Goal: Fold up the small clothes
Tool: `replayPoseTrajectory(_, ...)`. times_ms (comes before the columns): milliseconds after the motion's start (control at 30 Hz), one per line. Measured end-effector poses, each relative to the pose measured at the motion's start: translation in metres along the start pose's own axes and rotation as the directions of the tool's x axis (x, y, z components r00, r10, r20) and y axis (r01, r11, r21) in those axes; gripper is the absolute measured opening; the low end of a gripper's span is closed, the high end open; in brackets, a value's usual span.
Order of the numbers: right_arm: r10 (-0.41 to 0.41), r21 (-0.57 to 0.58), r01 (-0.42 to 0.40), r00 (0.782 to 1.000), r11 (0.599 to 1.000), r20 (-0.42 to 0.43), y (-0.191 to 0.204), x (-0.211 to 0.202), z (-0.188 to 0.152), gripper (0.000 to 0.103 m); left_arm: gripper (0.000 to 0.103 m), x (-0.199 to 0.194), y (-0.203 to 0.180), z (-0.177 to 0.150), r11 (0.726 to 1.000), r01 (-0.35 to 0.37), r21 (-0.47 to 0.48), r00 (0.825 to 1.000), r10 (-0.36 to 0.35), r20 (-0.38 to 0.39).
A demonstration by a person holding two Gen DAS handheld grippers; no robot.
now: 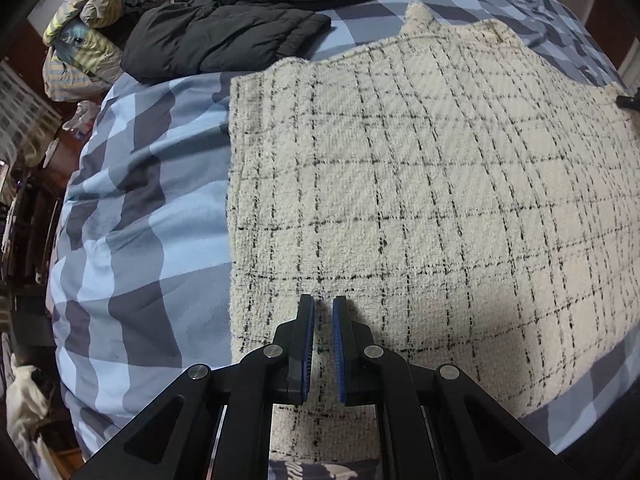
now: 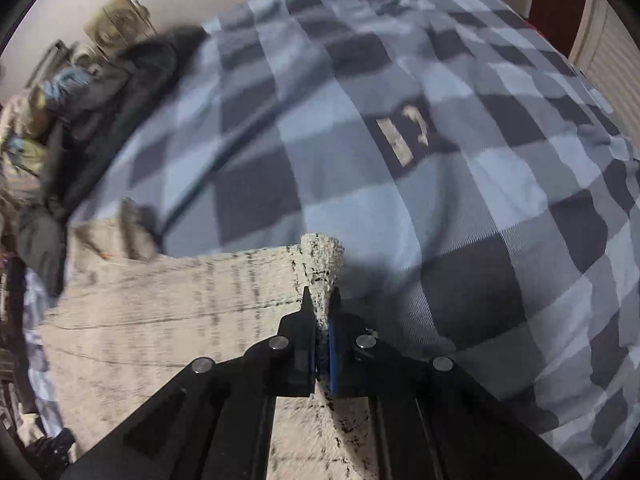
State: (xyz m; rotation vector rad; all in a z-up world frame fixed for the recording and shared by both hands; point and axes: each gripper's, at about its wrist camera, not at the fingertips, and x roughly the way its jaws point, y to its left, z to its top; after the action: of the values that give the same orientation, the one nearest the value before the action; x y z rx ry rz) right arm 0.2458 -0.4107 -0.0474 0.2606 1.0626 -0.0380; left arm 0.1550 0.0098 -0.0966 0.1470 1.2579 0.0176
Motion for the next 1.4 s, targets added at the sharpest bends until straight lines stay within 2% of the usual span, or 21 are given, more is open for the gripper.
replayPoseTrajectory(133,0.086,0.052,-0.095,0.985,0.994,0.153,-0.008,-0.036,0.001,0.001,0.007,-0.008,0.010,0.002,0.999,0.010,-0.052,0.999,-0.008,0.038)
replayPoseTrajectory(233,0.111,0.010,-0.120,0.939,0.993,0.324,-0.003,-0.064,0.003,0.001,0.007,-0.012,0.020,0.005,0.995,0.027,-0.100,0.997,-0.020,0.069)
replayPoseTrajectory(267,0.097,0.009,-0.106,0.936,0.994,0.339,-0.002,-0.066,0.005,0.001,0.007,-0.012,0.022,0.006,0.993,0.032,-0.110,0.997,-0.024,0.070)
replayPoseTrajectory(400,0.029,0.035,-0.039,0.965,0.999,0.262,-0.008,-0.029,0.015,0.001,0.007,-0.004,0.021,0.005,0.994,0.027,-0.107,0.999,-0.022,0.046)
replayPoseTrajectory(467,-0.063,0.057,0.056,0.988,0.997,0.141,-0.016,0.017,0.015,0.001,0.007,0.000,0.018,0.004,0.995,0.020,-0.094,0.999,-0.018,0.030)
replayPoseTrajectory(533,-0.112,0.062,0.110,0.993,0.992,0.026,-0.025,0.051,0.010,0.001,0.007,0.010,0.017,0.002,0.997,0.006,-0.082,1.000,-0.006,0.002)
replayPoseTrajectory(600,-0.122,0.089,0.126,0.991,0.988,-0.051,-0.036,0.070,0.001,0.012,0.008,0.020,0.016,0.000,0.997,-0.004,-0.074,0.999,0.001,-0.037)
replayPoseTrajectory(667,-0.091,0.141,0.094,0.996,0.986,-0.025,-0.045,0.061,-0.003,0.013,0.008,0.028,0.017,-0.003,0.997,-0.016,-0.070,0.998,0.012,-0.059)
replayPoseTrajectory(733,-0.136,0.124,0.128,0.989,0.984,0.055,-0.042,0.029,-0.003,0.015,0.008,0.036,0.014,-0.005,0.999,-0.027,-0.046,0.998,0.024,-0.050)
replayPoseTrajectory(767,-0.181,0.097,0.172,0.979,0.980,0.098,-0.038,0.012,-0.003,0.020,0.008,0.039,0.012,-0.007,0.999,-0.035,-0.022,0.999,0.034,-0.038)
replayPoseTrajectory(833,-0.267,0.077,0.256,0.944,0.964,0.194,-0.026,-0.030,-0.010,0.047,0.008,0.042,0.005,-0.013,0.997,-0.071,0.036,0.997,0.071,0.016)
replayPoseTrajectory(867,-0.263,0.086,0.250,0.937,0.965,0.230,-0.022,-0.048,-0.015,0.074,0.008,0.042,0.004,-0.017,0.995,-0.083,0.057,0.996,0.080,0.049)
replayPoseTrajectory(900,-0.232,0.105,0.210,0.934,0.972,0.271,-0.017,-0.070,-0.021,0.086,0.008,0.043,0.002,-0.018,0.994,-0.087,0.067,0.994,0.082,0.068)
replayPoseTrajectory(933,-0.159,0.128,0.124,0.934,0.984,0.321,-0.014,-0.095,-0.031,0.087,0.008,0.044,0.004,-0.020,0.995,-0.078,0.066,0.994,0.072,0.083)
replayPoseTrajectory(1000,-0.008,0.133,-0.041,0.938,0.990,0.347,-0.007,-0.128,-0.048,0.087,0.008,0.044,0.013,-0.023,0.999,-0.018,0.036,0.994,0.014,0.113)
replayPoseTrajectory(1033,0.080,0.133,-0.134,0.935,0.982,0.347,-0.001,-0.144,-0.060,0.087,0.008,0.044,0.019,-0.025,1.000,0.015,0.027,0.992,-0.018,0.122)
replayPoseTrajectory(1100,0.184,0.114,-0.238,0.916,0.965,0.357,0.009,-0.165,-0.085,0.089,0.008,0.043,0.030,-0.027,0.997,0.076,0.024,0.988,-0.078,0.131)
replayPoseTrajectory(1167,0.228,0.068,-0.271,0.900,0.960,0.370,0.022,-0.184,-0.117,0.097,0.008,0.043,0.035,-0.026,0.994,0.106,0.016,0.986,-0.107,0.127)
replayPoseTrajectory(1233,0.226,0.036,-0.260,0.894,0.965,0.388,0.031,-0.193,-0.155,0.100,0.008,0.041,0.045,-0.025,0.989,0.144,-0.030,0.984,-0.140,0.111)
replayPoseTrajectory(1300,0.212,0.020,-0.236,0.902,0.971,0.377,0.035,-0.193,-0.182,0.100,0.007,0.037,0.058,-0.023,0.976,0.198,-0.092,0.977,-0.189,0.104)
replayPoseTrajectory(1400,0.217,0.025,-0.240,0.913,0.970,0.346,0.031,-0.194,-0.211,0.100,0.008,0.016,0.072,-0.026,0.955,0.282,-0.097,0.954,-0.267,0.137)
